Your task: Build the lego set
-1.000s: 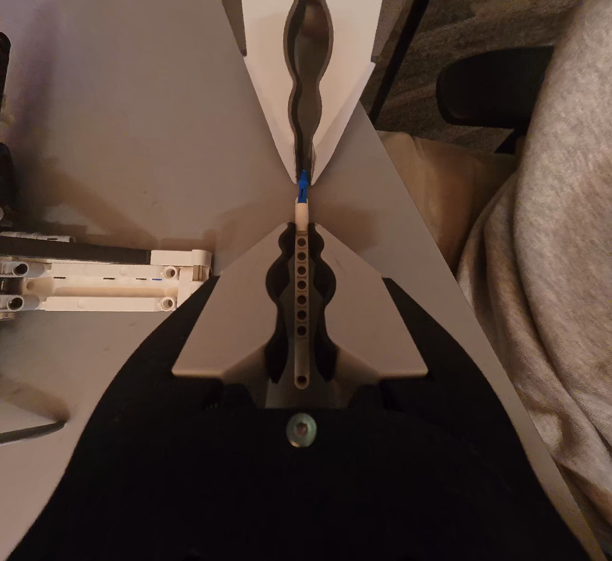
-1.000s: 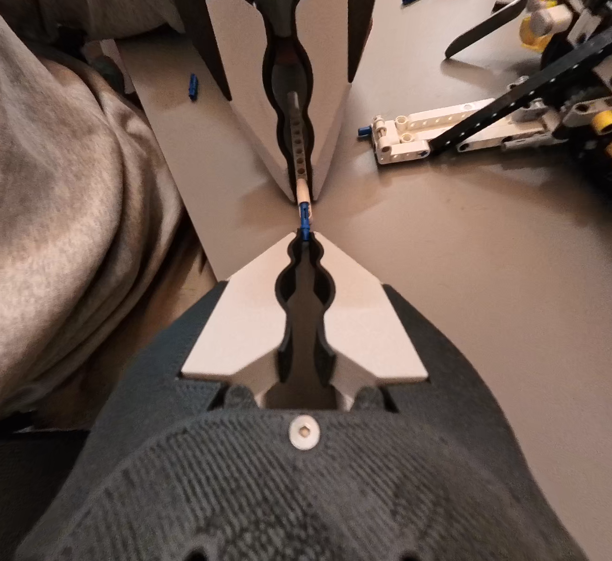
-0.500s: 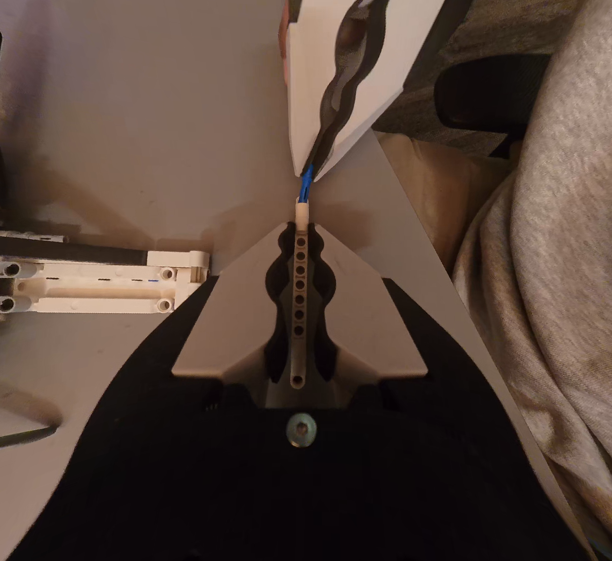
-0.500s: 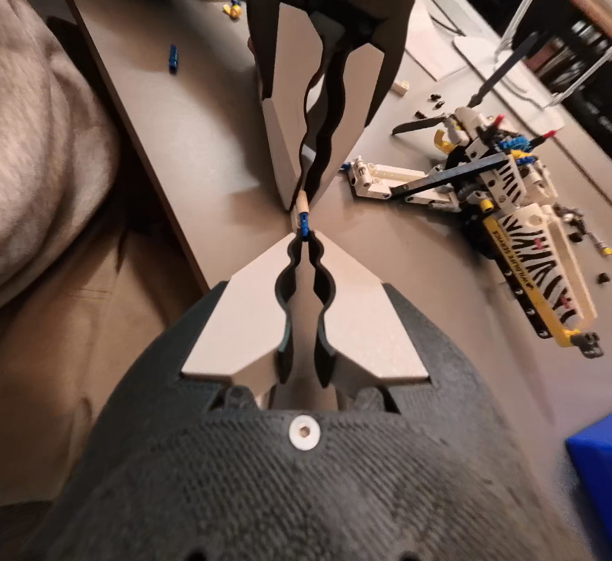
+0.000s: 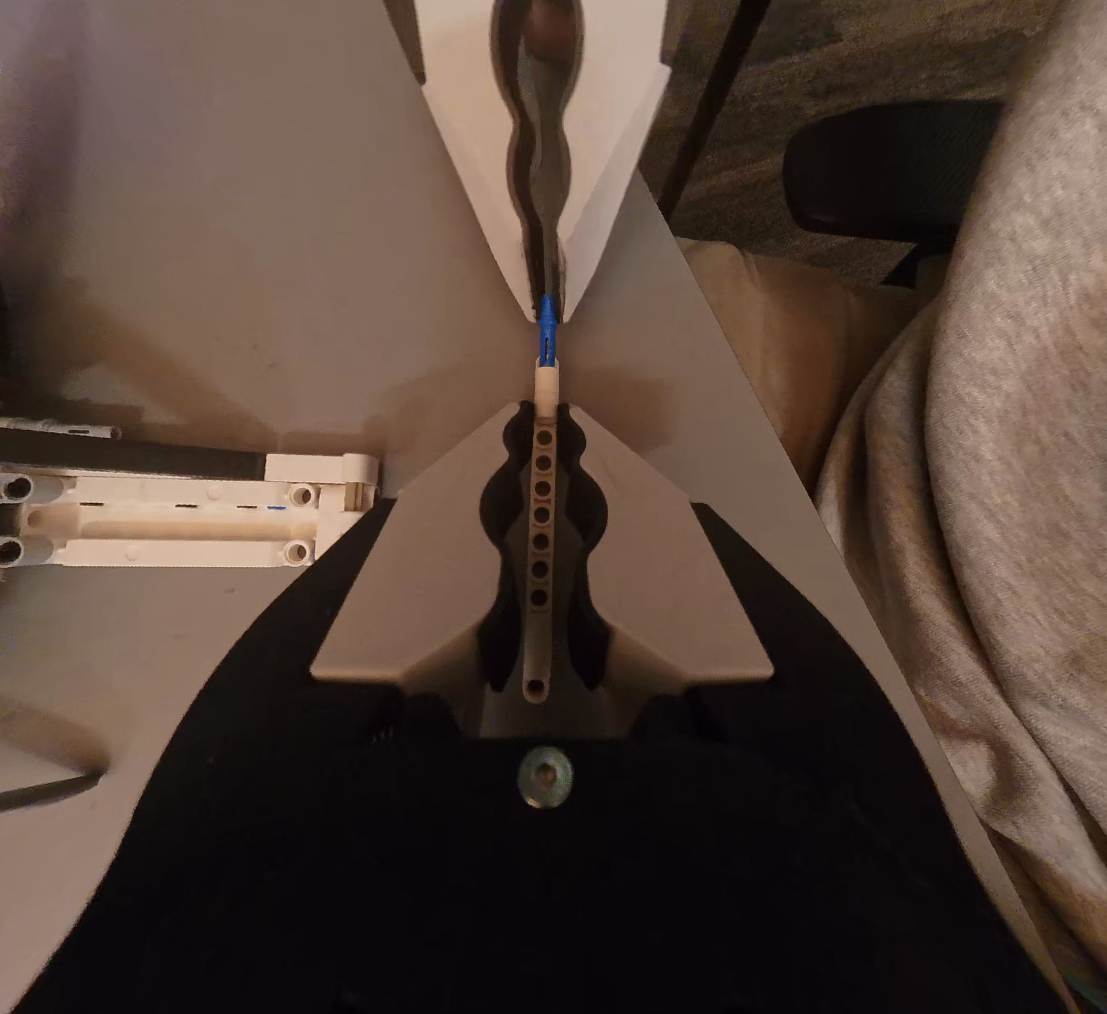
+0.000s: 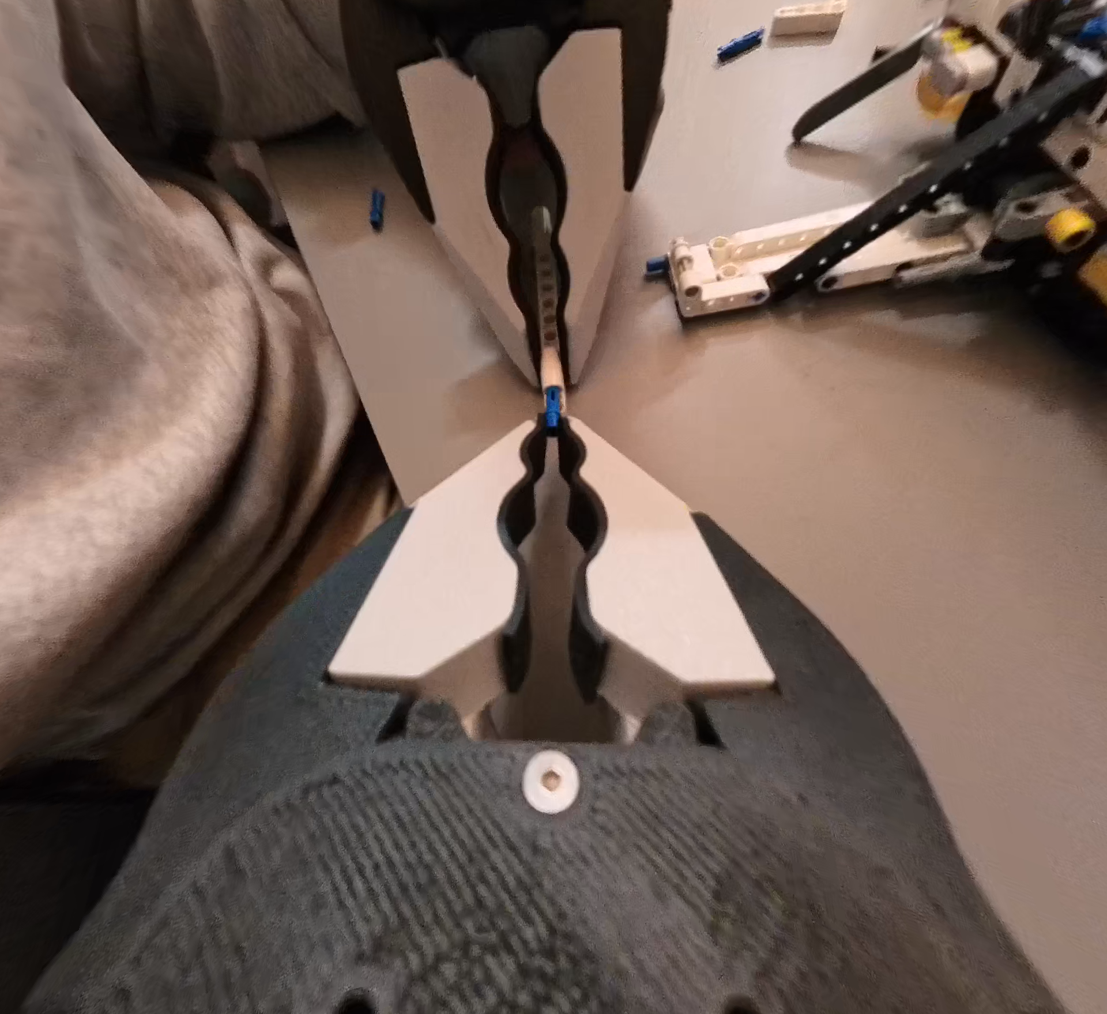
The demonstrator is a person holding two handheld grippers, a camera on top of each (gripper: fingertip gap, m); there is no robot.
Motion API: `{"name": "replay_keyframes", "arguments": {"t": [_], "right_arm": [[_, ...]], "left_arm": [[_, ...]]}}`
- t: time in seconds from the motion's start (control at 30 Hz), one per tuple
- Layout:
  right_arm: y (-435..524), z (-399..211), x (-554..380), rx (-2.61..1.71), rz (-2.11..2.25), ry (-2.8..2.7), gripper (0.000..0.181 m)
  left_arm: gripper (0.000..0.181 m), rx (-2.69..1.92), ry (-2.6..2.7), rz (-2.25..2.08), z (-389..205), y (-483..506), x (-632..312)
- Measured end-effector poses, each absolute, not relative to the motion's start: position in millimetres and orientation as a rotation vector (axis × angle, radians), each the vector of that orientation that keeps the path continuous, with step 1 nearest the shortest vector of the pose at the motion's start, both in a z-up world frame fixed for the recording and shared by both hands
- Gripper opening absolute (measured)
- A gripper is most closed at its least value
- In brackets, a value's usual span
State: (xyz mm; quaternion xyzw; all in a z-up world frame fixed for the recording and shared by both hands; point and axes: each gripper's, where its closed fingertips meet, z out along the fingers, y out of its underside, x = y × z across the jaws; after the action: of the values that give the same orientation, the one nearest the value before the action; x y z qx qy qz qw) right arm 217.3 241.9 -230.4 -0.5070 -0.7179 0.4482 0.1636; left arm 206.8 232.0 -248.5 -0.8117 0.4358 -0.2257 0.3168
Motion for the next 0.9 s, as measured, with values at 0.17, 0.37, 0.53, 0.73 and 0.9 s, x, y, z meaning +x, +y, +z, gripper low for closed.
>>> {"name": "replay_keyframes", "arguments": {"t": [0.17, 0.37, 0.53, 0.73, 0.9], "right_arm": [[243.4, -235.1, 217.0, -1.555, 1.334, -2.068, 0.003], [243.3, -237.9, 217.1, -1.569, 1.321, -2.082, 0.003], [243.6, -238.6, 216.7, -1.559, 1.297, -2.082, 0.003], [243.9, -238.5, 216.1, -1.549, 1.280, -2.079, 0.003], [244.0, -238.6, 215.6, -1.484, 1.207, -2.072, 0.003]], "left_arm": [[0.007, -2.137, 1.144, -0.595, -248.5, 232.0, 205.9], [0.007, -2.139, 1.142, -0.597, -248.5, 232.2, 205.3], [0.007, -2.138, 1.142, -0.602, -248.2, 232.5, 205.6], [0.006, -2.134, 1.148, -0.603, -247.9, 232.7, 206.0], [0.006, -2.135, 1.146, -0.609, -247.7, 232.9, 206.1]]}}
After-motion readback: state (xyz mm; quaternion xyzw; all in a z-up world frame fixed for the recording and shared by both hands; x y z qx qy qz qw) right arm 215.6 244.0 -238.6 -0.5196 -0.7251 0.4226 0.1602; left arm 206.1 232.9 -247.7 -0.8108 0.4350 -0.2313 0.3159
